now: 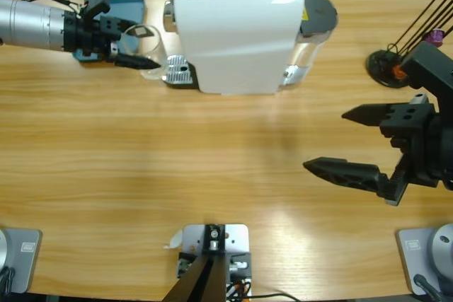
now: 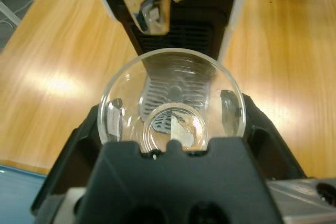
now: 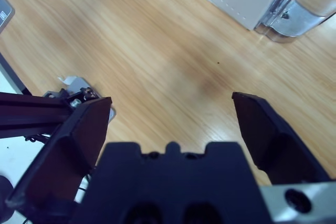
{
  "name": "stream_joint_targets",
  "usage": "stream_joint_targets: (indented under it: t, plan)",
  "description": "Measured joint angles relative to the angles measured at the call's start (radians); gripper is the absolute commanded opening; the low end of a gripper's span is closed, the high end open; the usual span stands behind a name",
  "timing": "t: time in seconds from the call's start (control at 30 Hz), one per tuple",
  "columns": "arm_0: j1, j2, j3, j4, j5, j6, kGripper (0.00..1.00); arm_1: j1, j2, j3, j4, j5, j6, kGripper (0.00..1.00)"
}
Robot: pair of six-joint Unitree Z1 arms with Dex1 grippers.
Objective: Pour coffee
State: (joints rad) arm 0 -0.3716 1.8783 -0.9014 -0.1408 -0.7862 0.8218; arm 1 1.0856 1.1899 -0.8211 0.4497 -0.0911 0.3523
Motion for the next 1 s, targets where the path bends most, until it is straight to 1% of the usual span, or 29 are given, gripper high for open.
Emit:
stream_joint_targets:
  t: [0.17, 0.43, 0.7, 1.0]
  plan:
    - [-0.01, 0.04, -0.061, -0.001, 0.005, -0.024, 0.0, 0.0, 0.0, 0.01, -0.025, -0.004, 0.0, 1.0]
    - [-0.052, 0.075, -0.104, -0.002, 0.043, -0.036, 0.0, 0.0, 0.0, 0.02, -0.047, -0.007, 0.0, 1.0]
    - [-0.074, 0.076, -0.084, 0.028, 0.095, -0.037, 0.0, 0.0, 0.0, 0.034, -0.083, -0.007, 0.0, 1.0]
    - [-0.106, 0.075, -0.08, 0.03, 0.145, -0.049, 0.0, 0.0, 0.0, 0.036, -0.087, -0.007, 0.0, 1.0]
